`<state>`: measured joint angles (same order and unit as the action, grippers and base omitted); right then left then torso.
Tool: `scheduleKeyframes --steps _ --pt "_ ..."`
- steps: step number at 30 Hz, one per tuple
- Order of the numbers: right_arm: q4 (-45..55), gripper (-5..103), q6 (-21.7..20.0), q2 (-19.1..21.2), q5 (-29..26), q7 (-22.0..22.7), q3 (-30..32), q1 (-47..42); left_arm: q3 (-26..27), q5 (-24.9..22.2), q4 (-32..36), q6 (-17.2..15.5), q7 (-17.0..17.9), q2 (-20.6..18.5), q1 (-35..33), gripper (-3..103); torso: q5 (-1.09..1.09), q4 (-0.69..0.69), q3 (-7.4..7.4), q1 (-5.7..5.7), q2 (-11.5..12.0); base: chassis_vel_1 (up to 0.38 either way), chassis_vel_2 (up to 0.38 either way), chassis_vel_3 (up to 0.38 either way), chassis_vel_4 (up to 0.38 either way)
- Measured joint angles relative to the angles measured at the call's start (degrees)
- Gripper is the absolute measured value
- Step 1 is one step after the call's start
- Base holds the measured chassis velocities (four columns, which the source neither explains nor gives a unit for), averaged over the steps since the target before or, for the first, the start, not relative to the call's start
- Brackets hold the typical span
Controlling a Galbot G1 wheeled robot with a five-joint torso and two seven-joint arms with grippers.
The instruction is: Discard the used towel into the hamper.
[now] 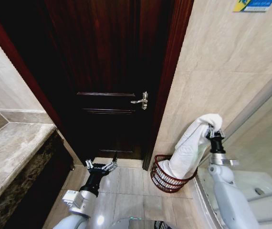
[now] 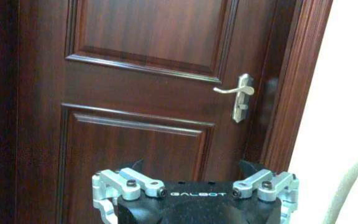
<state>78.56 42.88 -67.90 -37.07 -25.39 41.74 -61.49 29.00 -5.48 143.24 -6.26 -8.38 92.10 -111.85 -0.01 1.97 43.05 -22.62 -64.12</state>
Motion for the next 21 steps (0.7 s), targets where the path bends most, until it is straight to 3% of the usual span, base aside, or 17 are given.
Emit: scheduleKeyframes --steps 12,21 --pt "-7.41 13 4.06 -2.30 1.42 -3.87 -0.90 0.00 0.00 0.00 0.00 0.00 0.00 0.00 0.00 100 0.00 0.00 0.00 0.00 0.00 0.000 0.000 0.000 0.000" --pt "-11.17 13 4.42 -4.09 2.37 -5.23 -1.05 -0.11 0.00 0.00 0.00 0.00 0.00 0.00 0.00 100 -0.01 0.00 0.00 0.00 0.00 0.000 0.000 0.000 0.000"
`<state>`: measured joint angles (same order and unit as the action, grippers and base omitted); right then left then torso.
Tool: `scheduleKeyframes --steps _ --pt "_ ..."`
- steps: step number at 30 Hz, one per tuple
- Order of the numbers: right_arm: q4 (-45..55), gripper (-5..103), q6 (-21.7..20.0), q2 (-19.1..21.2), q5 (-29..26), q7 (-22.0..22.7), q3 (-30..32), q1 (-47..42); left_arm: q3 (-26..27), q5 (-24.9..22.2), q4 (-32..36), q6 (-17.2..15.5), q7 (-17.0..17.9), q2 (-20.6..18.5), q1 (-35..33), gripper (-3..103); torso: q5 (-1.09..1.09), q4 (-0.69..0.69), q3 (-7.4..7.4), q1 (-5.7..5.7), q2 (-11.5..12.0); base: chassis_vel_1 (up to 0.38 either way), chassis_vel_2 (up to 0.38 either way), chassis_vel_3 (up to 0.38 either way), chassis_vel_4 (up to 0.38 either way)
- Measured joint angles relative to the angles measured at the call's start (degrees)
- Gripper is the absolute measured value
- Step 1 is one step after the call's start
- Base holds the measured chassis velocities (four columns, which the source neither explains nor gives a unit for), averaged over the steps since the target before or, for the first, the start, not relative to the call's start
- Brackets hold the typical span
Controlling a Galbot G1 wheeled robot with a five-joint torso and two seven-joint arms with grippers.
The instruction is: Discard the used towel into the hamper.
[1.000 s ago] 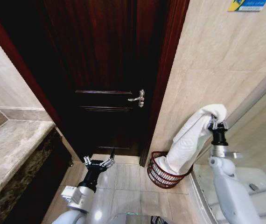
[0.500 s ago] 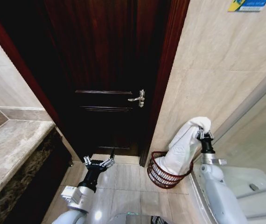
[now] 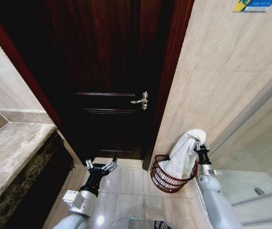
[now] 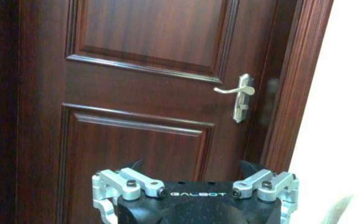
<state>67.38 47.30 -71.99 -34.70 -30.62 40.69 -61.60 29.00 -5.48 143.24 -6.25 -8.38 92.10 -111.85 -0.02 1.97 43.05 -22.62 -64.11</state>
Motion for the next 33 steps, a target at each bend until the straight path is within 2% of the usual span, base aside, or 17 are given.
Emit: scheduleKeyframes --steps 9,20,33 --pt "-5.09 13 -0.02 -1.01 -0.95 -1.29 -0.09 -0.48 0.00 0.00 0.00 0.00 0.00 0.00 0.00 100 0.03 0.00 0.00 0.00 0.00 0.000 0.000 0.000 0.000" --pt "-5.97 13 -0.09 -2.25 -0.96 -3.17 1.05 -2.11 0.00 0.00 0.00 0.00 0.00 0.00 0.00 100 0.02 0.00 0.00 0.00 0.00 0.000 0.000 0.000 0.000" --pt "-11.66 13 -0.14 -3.34 -2.58 -3.17 -0.10 -1.84 0.00 0.00 0.00 0.00 0.00 0.00 0.00 100 0.02 0.00 0.00 0.00 0.01 0.000 0.000 0.000 0.000"
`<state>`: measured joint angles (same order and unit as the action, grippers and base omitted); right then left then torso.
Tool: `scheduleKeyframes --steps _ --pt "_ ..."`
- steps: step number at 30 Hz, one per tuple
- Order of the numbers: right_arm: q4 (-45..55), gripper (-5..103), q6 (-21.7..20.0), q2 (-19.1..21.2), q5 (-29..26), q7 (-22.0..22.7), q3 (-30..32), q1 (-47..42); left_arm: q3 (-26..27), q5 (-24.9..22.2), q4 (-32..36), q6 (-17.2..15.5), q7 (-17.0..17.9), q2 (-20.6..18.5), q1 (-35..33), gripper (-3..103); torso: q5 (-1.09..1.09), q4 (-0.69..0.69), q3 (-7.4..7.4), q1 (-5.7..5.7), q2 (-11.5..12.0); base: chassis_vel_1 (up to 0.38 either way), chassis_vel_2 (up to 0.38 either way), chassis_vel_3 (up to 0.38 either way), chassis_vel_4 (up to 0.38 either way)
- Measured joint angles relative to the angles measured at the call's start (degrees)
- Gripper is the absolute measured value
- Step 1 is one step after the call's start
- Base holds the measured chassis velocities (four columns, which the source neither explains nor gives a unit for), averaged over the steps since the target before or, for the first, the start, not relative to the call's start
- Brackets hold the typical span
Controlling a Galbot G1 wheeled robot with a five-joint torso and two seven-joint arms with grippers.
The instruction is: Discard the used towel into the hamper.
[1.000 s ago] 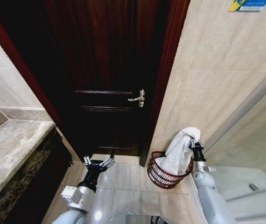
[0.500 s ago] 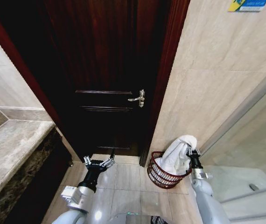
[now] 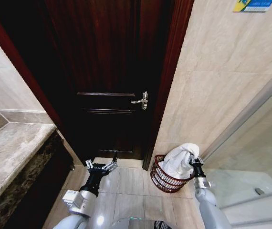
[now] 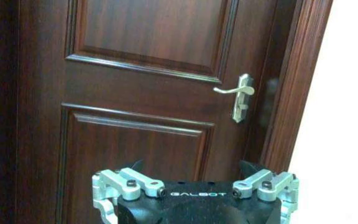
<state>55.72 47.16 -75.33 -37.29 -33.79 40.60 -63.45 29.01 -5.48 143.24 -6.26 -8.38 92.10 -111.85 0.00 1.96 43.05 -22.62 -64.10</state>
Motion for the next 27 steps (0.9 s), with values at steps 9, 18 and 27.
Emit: scheduleKeyframes --steps 9,18,27 --pt "-3.02 13 -0.02 -0.48 1.36 0.18 0.19 0.04 0.00 0.00 0.00 0.00 0.00 0.00 0.00 100 0.00 0.00 0.00 0.00 0.00 0.000 0.000 0.000 0.000" --pt "-4.64 13 -0.02 -0.62 2.62 0.55 0.38 -0.45 0.00 0.00 0.00 0.00 0.00 0.00 0.00 100 0.00 0.00 0.00 0.00 0.00 0.000 0.000 0.000 0.000" --pt "-5.26 13 -0.03 -0.80 2.69 0.09 0.27 -0.62 0.00 0.00 0.00 0.00 0.00 0.00 0.00 100 0.00 0.00 0.00 -0.01 0.00 -0.052 0.055 0.057 -0.055"
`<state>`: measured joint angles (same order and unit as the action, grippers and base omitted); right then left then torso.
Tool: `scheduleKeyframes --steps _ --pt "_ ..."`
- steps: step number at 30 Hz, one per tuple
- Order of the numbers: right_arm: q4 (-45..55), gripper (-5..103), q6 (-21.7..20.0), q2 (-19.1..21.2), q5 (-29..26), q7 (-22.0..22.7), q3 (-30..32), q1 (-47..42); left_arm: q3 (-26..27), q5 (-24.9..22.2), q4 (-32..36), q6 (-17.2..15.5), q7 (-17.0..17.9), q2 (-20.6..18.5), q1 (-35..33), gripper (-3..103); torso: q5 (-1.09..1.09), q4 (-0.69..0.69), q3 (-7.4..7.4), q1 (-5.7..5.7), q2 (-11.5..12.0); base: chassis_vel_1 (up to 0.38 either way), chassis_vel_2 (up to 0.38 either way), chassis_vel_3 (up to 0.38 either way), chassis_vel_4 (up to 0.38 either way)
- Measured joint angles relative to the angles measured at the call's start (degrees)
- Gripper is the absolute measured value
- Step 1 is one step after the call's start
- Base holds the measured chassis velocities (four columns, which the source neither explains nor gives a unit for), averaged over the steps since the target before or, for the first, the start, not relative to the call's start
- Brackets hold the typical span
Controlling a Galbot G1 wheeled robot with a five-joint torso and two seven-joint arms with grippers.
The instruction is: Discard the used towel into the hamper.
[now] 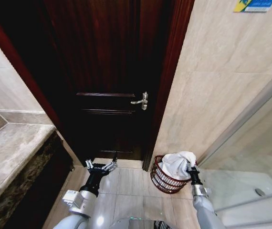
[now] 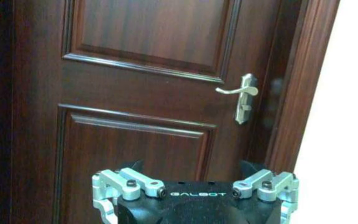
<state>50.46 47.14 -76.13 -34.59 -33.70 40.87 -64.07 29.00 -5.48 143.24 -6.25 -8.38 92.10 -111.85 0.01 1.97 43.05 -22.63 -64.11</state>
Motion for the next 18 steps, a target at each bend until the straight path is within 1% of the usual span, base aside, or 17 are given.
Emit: scheduleKeyframes --steps 9,10,11,14,15,16,18 --pt "-0.94 13 0.00 -0.73 0.33 -1.65 -0.12 -0.64 0.00 0.00 0.00 0.00 0.00 0.00 0.00 100 -0.02 -0.01 0.00 -0.01 0.00 -0.107 0.094 0.101 -0.107" --pt "-0.68 13 0.00 -1.21 1.42 -1.67 0.54 -1.24 0.00 0.00 0.00 0.00 0.00 0.00 0.00 100 0.00 0.02 0.00 -0.01 0.00 -0.057 0.088 0.097 -0.086" --pt "-0.68 13 0.00 -1.21 1.42 -1.67 0.54 -1.24 0.00 0.00 0.00 0.00 0.00 0.00 0.00 100 0.00 0.02 0.00 -0.01 0.00 -0.057 0.088 0.097 -0.086" --pt "-0.57 13 0.00 -2.98 4.23 -2.72 3.18 -4.04 0.00 0.00 0.00 0.00 0.00 0.00 0.00 100 0.00 0.01 0.00 -0.02 0.00 -0.029 0.068 0.033 -0.041" --pt "-0.57 13 0.00 -2.98 4.23 -2.72 3.18 -4.04 0.00 0.00 0.00 0.00 0.00 0.00 0.00 100 0.00 0.01 0.00 -0.02 0.00 0.000 0.000 0.000 0.000" --pt "-0.61 13 0.00 -3.73 4.50 -3.17 4.53 -5.03 0.00 0.00 0.00 0.00 0.00 0.00 0.00 100 0.01 -0.02 0.00 -0.01 0.00 0.000 0.000 0.000 0.000" --pt "-0.09 13 0.00 -4.62 4.73 -3.14 5.71 -6.56 0.00 0.00 0.00 0.00 0.00 -0.01 0.00 100 0.00 -0.03 -0.01 0.02 0.00 0.000 0.000 0.000 0.000"
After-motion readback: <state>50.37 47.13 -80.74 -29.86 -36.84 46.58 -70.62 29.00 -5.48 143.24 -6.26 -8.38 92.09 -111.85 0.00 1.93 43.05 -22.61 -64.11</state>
